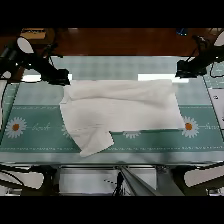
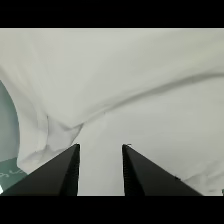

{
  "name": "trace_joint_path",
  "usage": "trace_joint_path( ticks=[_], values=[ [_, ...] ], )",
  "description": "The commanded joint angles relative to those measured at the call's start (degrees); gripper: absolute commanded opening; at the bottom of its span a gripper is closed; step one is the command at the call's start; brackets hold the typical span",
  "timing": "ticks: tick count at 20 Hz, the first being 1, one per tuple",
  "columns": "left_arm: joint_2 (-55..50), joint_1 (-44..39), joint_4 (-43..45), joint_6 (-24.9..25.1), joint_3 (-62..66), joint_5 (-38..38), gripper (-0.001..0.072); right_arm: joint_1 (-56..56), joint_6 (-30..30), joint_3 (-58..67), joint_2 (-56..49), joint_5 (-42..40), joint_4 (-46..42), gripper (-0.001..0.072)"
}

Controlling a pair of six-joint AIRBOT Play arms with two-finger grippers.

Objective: Fold the shirts.

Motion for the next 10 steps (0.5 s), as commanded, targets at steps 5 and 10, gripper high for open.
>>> trace_joint_path(
  ticks=[5,10],
  values=[
    [14.73,10.56,0.37,2.03,-6.36,-14.84,0.0536,-10.56,-4.96,0.17,10.43,19.23,-1.22,0.0439],
    [29.44,17.59,-8.94,5.22,-41.66,-12.37,0.0609,-21.46,-6.97,-17.2,19.56,16.94,2.14,0.044]
  ],
)
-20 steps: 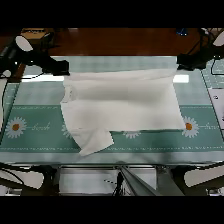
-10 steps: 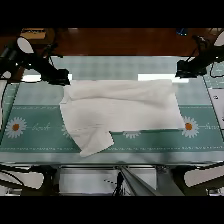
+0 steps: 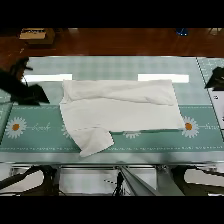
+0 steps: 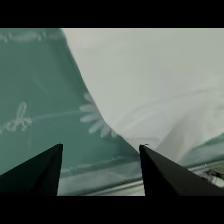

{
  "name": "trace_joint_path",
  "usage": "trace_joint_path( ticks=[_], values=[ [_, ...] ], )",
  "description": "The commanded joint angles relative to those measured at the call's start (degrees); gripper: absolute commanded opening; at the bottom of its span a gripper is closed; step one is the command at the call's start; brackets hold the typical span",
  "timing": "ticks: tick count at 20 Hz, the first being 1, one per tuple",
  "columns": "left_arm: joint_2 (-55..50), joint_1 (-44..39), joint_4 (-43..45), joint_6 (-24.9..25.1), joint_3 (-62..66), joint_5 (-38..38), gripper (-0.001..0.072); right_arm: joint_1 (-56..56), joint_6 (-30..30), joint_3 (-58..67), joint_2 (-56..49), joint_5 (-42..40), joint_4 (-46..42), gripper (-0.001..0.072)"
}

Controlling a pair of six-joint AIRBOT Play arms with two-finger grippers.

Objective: Fold the shirts.

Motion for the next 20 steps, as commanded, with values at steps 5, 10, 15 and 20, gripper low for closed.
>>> trace_joint_path(
  ticks=[5,10,15,20],
  values=[
    [10.21,-0.04,-11.26,4.11,-32.96,5.97,0.0609,-7.5,-2.91,-17.31,9.01,-4.85,8.09,0.044],
    [8.57,-6.99,-11.32,0.22,-38.1,17.57,0.0609,-7.52,-2.93,-17.33,9.66,-5.49,9.07,0.044],
    [4.33,-15.39,-19.06,-1.03,-38.12,31.47,0.0574,-7.52,-2.89,-17.33,9.84,-5.22,9.01,0.0439],
    [2.03,-22.53,-23.63,1.01,-38.12,38.14,0.0025,-7.52,-2.67,-17.33,11.52,-5.2,4.63,0.0437]
  ],
)
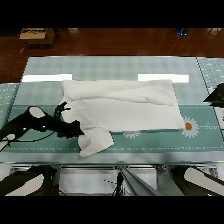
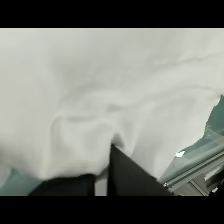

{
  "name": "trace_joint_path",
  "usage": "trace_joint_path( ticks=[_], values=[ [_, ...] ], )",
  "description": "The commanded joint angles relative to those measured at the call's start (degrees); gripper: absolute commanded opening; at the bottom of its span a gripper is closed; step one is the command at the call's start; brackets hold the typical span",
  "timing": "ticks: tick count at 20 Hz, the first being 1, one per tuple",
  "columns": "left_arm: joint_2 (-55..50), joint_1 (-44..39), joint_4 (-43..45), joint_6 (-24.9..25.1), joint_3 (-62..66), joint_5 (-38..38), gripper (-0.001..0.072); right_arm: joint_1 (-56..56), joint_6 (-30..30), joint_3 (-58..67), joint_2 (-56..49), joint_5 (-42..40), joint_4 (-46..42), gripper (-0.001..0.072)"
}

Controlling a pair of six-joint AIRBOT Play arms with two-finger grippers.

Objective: Fold the shirts.

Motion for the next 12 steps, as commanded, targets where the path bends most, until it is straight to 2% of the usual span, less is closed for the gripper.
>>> trace_joint_path(
  ticks=[1,3,4,6,12],
  values=[
    [-1.11,-3.85,-2.75,1.9,-0.17,3.8,0.0025,-0.04,0.11,-0.04,0.81,0.55,-6.4,0.0439],
    [-0.87,-3.65,-2.64,3.32,-0.17,1.62,0.0025,-1.84,0.13,-2.27,0.81,-0.44,-9.49,0.0456],
    [-0.68,-3.65,-2.51,3.34,-0.15,1.03,0.0025,-3.67,0.09,-4.9,0.81,-0.79,-7.5,0.0486],
    [0.15,-3.65,-2.54,3.34,-0.15,0.61,0.0025,-7.39,-1.11,-12.46,0.81,-2.4,-3.08,0.05],
    [2.84,-3.65,-2.6,3.32,-0.13,0.46,0.0025,-8.48,-4.39,-28.39,0.68,-17.2,5.07,0.0501]
  ],
)
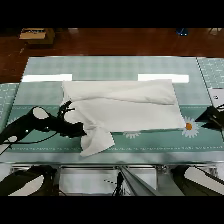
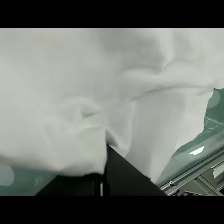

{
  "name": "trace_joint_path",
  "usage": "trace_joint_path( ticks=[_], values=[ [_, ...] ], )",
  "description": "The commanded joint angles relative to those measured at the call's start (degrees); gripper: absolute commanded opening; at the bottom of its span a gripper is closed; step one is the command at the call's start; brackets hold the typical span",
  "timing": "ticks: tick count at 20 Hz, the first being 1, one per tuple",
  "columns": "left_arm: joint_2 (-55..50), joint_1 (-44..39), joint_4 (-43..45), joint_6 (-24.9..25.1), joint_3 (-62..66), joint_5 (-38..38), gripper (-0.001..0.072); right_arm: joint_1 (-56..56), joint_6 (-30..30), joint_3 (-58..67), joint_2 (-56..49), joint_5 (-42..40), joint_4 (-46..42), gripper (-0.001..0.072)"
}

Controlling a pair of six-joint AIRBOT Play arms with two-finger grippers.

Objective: Fold the shirts.

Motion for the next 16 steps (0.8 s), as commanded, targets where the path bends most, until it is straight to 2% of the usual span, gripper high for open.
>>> trace_joint_path(
  ticks=[1,5,11,15,16],
  values=[
    [1.25,-0.07,-0.48,0.17,0.07,-0.33,0.0025,-0.61,-1.7,-7.72,-0.09,-9.73,7.1,0.05],
    [1.46,-0.07,-0.46,0.17,0.17,-0.28,0.0025,-0.61,-1.88,-12.68,-0.09,-16.52,13.2,0.0495],
    [1.46,-0.07,-0.46,0.17,0.2,0.33,0.0025,-0.59,-1.88,-18.01,-0.09,-21.03,13.75,0.0474],
    [1.46,-0.07,-0.48,0.57,1.2,1.95,0.0025,5.22,-1.86,-18.69,-0.07,-24.85,14.43,0.0372],
    [1.49,-0.07,-0.48,1.07,1.99,1.57,0.0025,7.96,-1.88,-18.6,-0.07,-25.75,14.67,0.0277]
  ],
)
